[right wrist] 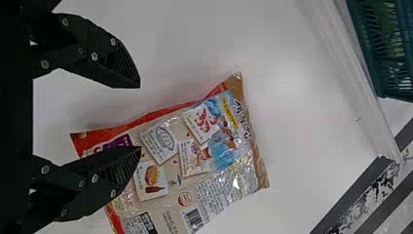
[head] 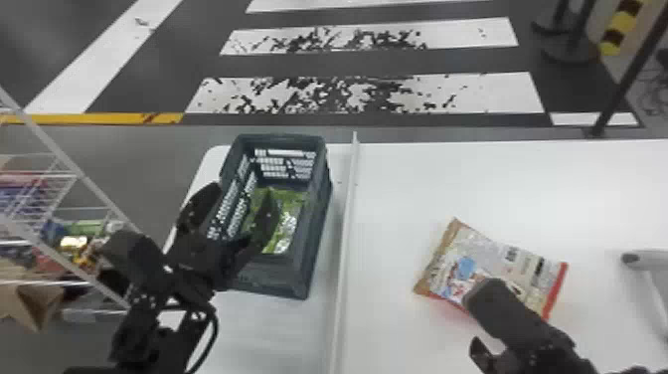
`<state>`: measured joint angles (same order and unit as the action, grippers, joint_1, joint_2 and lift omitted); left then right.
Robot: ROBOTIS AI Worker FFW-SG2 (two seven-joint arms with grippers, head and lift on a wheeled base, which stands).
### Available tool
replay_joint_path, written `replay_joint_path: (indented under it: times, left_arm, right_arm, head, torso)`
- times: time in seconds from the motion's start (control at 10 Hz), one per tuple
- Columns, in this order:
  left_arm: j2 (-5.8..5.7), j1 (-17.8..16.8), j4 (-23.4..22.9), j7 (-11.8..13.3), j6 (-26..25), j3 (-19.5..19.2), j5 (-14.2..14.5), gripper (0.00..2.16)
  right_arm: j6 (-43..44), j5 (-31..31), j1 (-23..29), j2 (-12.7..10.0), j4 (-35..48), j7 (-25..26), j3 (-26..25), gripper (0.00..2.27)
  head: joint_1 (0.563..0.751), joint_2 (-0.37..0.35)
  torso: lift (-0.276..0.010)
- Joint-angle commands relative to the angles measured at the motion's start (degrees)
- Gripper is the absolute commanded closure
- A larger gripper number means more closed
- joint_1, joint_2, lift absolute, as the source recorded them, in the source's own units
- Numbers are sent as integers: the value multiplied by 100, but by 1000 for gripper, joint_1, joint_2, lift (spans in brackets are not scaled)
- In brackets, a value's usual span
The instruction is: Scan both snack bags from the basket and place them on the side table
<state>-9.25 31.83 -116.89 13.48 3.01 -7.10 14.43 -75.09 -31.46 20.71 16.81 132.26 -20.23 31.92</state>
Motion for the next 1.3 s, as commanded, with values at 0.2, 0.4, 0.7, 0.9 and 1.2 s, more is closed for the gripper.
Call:
replay_joint_path:
  times: [0.2, 0.4, 0.7, 0.9, 1.2]
  left_arm:
    - [-33, 25, 0, 5, 1, 7, 43, 167]
    - [-33, 34, 0, 5, 37, 7, 43, 167]
    - [-15, 69, 0, 49, 54, -10, 43, 167]
    - [-7, 96, 0, 58, 72, -54, 43, 167]
    - [11, 104, 26, 76, 72, -54, 43, 167]
  right_arm:
    - [762, 2232, -94, -328, 1, -438, -1557, 1710]
    - [1536, 2232, -155, -424, -403, -482, -1636, 2260]
    - [2872, 2180, -700, -582, -1730, -605, -1592, 2260]
    - [2977, 2171, -1113, -609, -2380, -657, -1548, 2260]
    - [3030, 2136, -1790, -785, -3374, -552, -1610, 2260]
  head:
    - [695, 212]
    - [695, 217]
    - [695, 229]
    - [695, 231]
    - [695, 215]
  torso:
    - [-74]
    - [-74]
    - [-74]
    - [-74]
    - [-74]
